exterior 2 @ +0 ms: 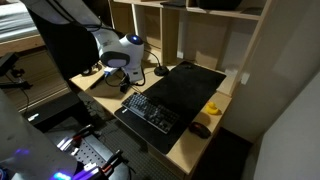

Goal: Press two keys on the keyboard

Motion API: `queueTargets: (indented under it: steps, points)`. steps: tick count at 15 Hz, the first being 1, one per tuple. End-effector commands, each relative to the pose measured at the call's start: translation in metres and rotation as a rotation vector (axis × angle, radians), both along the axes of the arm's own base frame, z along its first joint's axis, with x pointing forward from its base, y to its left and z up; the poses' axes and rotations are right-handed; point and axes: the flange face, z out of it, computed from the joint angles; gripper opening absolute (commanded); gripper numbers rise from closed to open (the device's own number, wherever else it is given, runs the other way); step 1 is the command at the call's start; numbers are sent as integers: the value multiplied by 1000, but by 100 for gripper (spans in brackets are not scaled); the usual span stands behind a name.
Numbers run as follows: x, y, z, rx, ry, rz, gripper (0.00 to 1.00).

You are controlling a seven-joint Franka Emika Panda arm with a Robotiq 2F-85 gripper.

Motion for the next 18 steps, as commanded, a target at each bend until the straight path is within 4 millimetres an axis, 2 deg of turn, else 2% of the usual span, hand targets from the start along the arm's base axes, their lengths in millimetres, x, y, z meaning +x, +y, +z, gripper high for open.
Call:
queueTargets:
  steps: [1, 3, 8, 9, 12, 13, 17, 18]
  points:
    - [13, 15, -5, 0, -8, -4, 100]
    - [35, 30, -13, 7, -14, -9, 100]
    - [59, 31, -27, 46, -78, -72, 100]
    - [57, 34, -23, 64, -100, -85, 100]
    - [63, 35, -30, 51, -143, -139, 100]
    - [56, 34, -21, 57, -117, -119, 100]
    - [59, 34, -26, 49, -122, -134, 100]
    - [64, 32, -35, 40, -130, -143, 100]
